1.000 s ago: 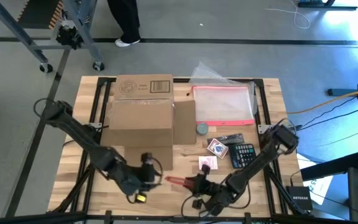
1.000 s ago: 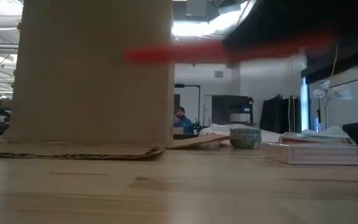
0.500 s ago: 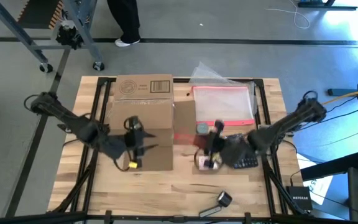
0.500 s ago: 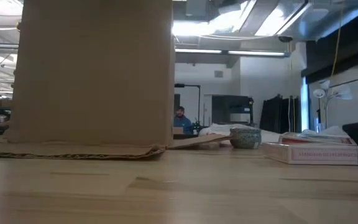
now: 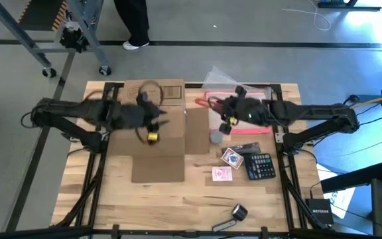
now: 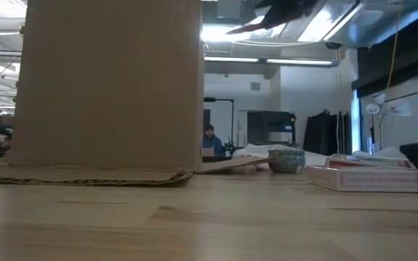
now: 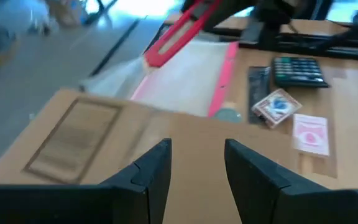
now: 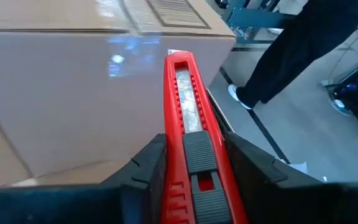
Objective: Unpack boxes
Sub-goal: Break down box until it is fully flat
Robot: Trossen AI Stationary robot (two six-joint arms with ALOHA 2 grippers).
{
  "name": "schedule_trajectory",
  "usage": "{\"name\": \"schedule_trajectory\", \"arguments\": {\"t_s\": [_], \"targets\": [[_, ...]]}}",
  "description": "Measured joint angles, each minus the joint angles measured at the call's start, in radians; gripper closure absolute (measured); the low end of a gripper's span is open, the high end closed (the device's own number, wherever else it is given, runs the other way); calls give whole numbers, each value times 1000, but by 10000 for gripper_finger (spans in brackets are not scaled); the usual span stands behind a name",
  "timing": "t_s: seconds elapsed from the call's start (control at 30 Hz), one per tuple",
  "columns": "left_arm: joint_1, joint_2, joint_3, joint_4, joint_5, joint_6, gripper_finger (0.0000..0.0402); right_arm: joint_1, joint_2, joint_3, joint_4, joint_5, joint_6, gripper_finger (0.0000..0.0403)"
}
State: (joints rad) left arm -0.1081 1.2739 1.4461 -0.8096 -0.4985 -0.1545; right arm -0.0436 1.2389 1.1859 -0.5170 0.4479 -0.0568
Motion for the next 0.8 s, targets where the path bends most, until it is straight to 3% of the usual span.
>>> {"name": "schedule_trajectory", "arguments": {"t_s": [0.13,0.4,0.8], "targets": [[100,3,1,-25,108,-10,261,-118,16,0,36,-122,-85,267],[135,10,-71,18,114,-35,261,-215,24,0,48,-327,-158,267],[143,14,-130,124,110,-73,261,-213,42,0,108,-337,-236,267]]}}
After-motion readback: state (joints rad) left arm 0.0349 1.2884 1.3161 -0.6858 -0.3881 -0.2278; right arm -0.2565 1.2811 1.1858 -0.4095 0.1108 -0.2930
